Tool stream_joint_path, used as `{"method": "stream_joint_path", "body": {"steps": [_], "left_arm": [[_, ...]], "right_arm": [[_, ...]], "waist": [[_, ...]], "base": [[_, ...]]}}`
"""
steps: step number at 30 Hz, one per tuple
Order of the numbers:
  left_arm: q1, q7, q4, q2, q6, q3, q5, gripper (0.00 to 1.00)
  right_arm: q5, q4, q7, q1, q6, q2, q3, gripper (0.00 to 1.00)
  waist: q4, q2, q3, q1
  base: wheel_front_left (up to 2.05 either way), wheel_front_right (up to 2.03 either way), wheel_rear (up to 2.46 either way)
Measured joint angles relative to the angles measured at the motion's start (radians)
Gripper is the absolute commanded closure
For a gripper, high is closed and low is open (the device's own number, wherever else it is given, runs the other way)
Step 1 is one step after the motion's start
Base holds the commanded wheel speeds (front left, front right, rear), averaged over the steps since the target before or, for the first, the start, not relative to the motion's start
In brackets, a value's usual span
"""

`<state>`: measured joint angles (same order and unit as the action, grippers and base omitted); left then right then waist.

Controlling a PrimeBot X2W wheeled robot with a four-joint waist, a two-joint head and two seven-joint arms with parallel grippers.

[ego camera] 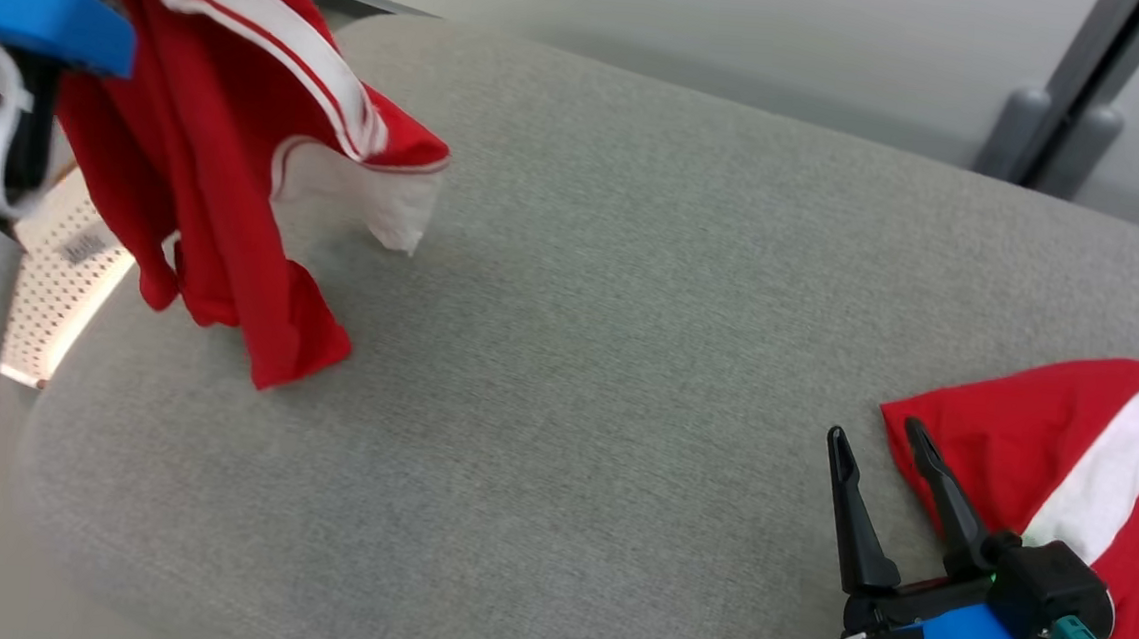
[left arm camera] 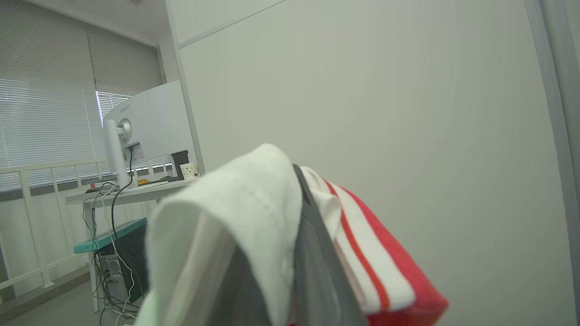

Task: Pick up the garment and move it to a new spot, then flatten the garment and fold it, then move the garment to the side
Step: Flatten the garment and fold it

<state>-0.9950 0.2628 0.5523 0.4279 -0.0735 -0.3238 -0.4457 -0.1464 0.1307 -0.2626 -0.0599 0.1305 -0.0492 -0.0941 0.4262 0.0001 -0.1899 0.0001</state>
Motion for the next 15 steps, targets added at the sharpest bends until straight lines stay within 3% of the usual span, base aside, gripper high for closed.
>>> {"method": "stream_joint_path", "body": {"steps": [15], "left_arm": [[-0.181,0.000,0.030,0.107,0.002,0.124,0.067,1.00]], "right_arm": [[0.032,-0.161,0.003,-0.060,0.000,-0.041,-0.031,0.00]], "waist": [[-0.180,0.0000,-0.186,0.0001]], "base": [[0.00,0.00,0.00]]}}
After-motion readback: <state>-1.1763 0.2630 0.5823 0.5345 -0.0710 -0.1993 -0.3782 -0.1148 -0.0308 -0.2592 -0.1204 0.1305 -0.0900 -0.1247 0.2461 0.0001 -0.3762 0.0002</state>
